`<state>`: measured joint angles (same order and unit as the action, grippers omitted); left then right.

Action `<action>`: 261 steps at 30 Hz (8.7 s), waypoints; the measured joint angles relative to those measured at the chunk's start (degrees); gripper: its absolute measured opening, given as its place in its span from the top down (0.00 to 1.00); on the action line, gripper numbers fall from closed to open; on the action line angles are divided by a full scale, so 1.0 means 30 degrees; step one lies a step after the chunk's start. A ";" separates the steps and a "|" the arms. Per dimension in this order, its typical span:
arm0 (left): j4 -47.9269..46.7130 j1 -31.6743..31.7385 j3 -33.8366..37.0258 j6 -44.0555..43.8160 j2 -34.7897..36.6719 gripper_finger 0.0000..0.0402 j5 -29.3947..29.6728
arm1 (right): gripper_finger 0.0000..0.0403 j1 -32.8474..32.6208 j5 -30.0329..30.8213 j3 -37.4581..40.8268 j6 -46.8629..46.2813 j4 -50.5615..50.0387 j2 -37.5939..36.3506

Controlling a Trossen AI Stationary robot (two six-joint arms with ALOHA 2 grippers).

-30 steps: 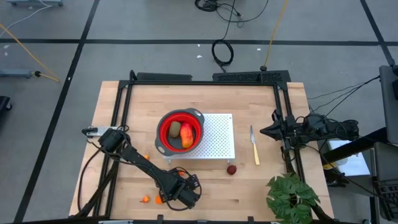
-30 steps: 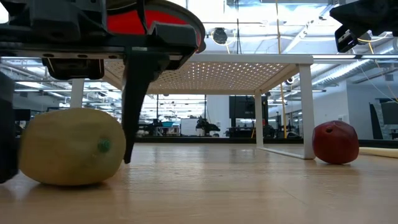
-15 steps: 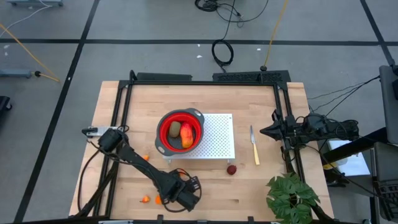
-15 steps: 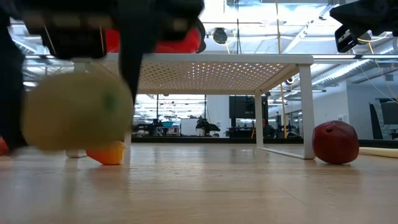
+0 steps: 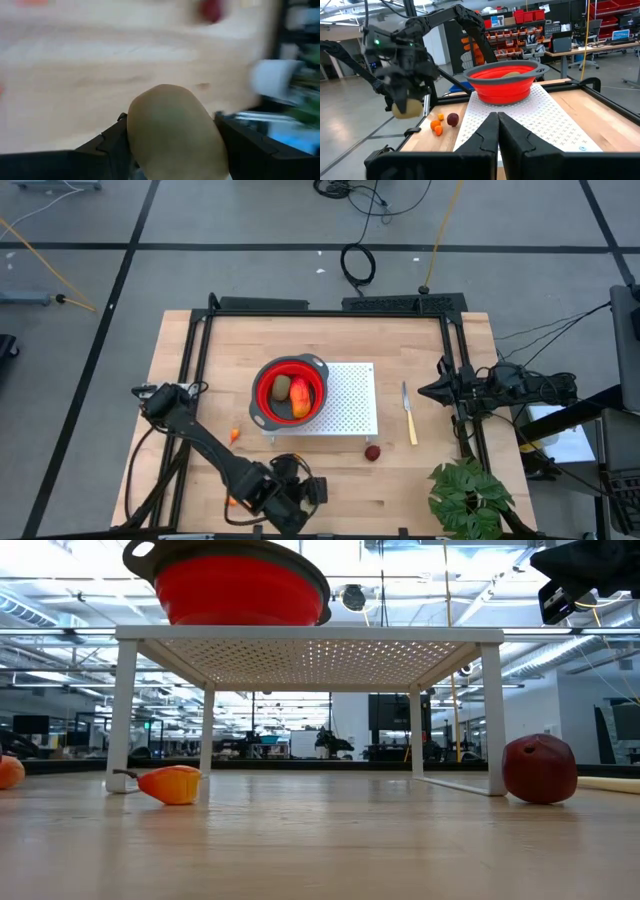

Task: Pick & Place Fruit
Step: Put the brown kiwi into the red strainer bowl on the shelf

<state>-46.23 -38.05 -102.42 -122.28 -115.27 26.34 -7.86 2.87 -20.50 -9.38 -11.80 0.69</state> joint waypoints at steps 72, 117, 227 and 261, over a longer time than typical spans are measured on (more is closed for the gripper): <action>3.8424 0.1145 -0.0178 4.1706 -0.0032 0.39 0.5616 | 1.00 0.0004 -0.0007 -0.0001 0.0001 0.0120 0.0000; 3.7945 0.2070 -0.0360 5.2644 0.2723 0.39 2.1241 | 1.00 0.0007 0.0007 0.0003 0.0004 0.0127 0.0007; -1.1354 0.9518 0.0324 1.9818 0.6270 0.39 -0.4819 | 1.00 0.0007 0.0160 -0.0004 0.0362 0.0251 0.0007; -1.2404 0.9518 0.0361 1.5725 0.5446 0.39 -0.4937 | 1.00 0.0003 0.0153 0.0003 0.0369 0.0243 0.0007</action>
<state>-83.44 -9.50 -101.34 -75.11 -98.94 11.53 -7.85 3.33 -20.49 -8.27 -11.07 0.71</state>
